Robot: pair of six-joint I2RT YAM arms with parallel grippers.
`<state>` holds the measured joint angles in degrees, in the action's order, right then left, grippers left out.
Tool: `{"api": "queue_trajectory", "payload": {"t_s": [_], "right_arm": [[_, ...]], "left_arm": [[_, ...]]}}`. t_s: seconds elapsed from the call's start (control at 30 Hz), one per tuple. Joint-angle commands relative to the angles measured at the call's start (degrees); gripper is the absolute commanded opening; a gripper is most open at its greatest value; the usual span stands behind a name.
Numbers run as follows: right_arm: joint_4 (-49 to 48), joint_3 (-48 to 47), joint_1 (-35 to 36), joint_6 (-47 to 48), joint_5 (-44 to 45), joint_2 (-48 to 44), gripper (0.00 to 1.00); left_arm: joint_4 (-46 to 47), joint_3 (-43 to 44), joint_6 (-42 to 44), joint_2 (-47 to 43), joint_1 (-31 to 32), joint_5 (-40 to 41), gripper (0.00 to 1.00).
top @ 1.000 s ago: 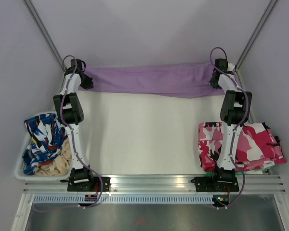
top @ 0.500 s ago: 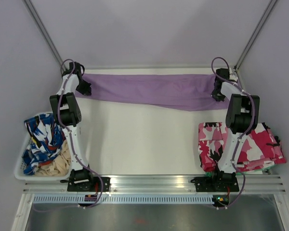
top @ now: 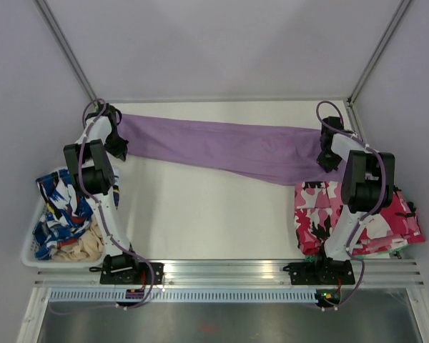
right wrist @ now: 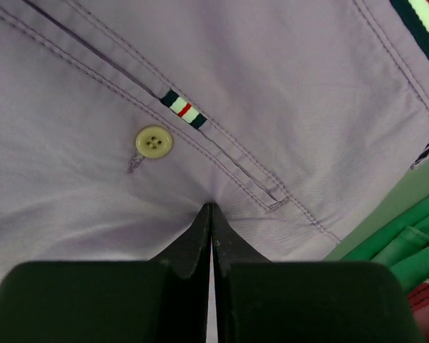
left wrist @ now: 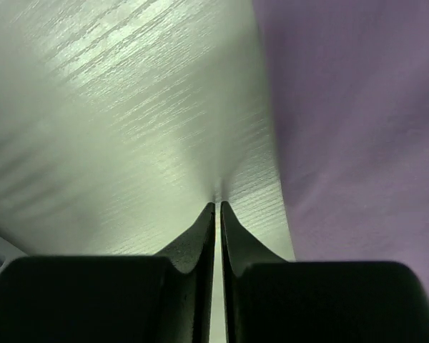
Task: Fold and stack the trousers
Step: Fold the trousers
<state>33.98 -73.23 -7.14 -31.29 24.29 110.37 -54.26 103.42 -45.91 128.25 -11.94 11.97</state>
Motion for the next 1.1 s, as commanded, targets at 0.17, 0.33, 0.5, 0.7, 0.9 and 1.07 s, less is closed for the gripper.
{"api": "queue_trajectory", "payload": {"t_s": [0.17, 0.33, 0.5, 0.7, 0.9, 1.07], "right_arm": [[1.45, -14.36, 2.56, 9.74, -11.26, -0.50, 0.23], [-3.54, -23.61, 6.87, 13.88, -22.16, 0.46, 0.58], [-8.84, -25.73, 12.66, 14.41, -33.96, 5.36, 0.73], [-0.15, -29.25, 16.98, 14.86, -28.69, 11.88, 0.74], [0.12, -25.56, 16.98, 15.55, -19.12, 11.97, 0.78], [-1.27, -24.95, 16.89, 15.21, -15.16, 14.61, 0.79]], "left_arm": [[4.95, 10.29, 10.30, -5.37, 0.43, -6.94, 0.13], [12.41, 12.34, 14.35, -6.78, 2.62, -14.93, 0.28], [14.62, 13.65, 13.31, -3.63, 6.22, -17.85, 0.46], [17.78, 14.88, 7.24, 0.07, 10.88, -22.42, 0.50], [20.85, 17.43, 5.66, 3.67, 15.28, -25.41, 0.55], [21.21, 21.29, 2.85, 8.15, 16.86, -25.68, 0.55]]}}
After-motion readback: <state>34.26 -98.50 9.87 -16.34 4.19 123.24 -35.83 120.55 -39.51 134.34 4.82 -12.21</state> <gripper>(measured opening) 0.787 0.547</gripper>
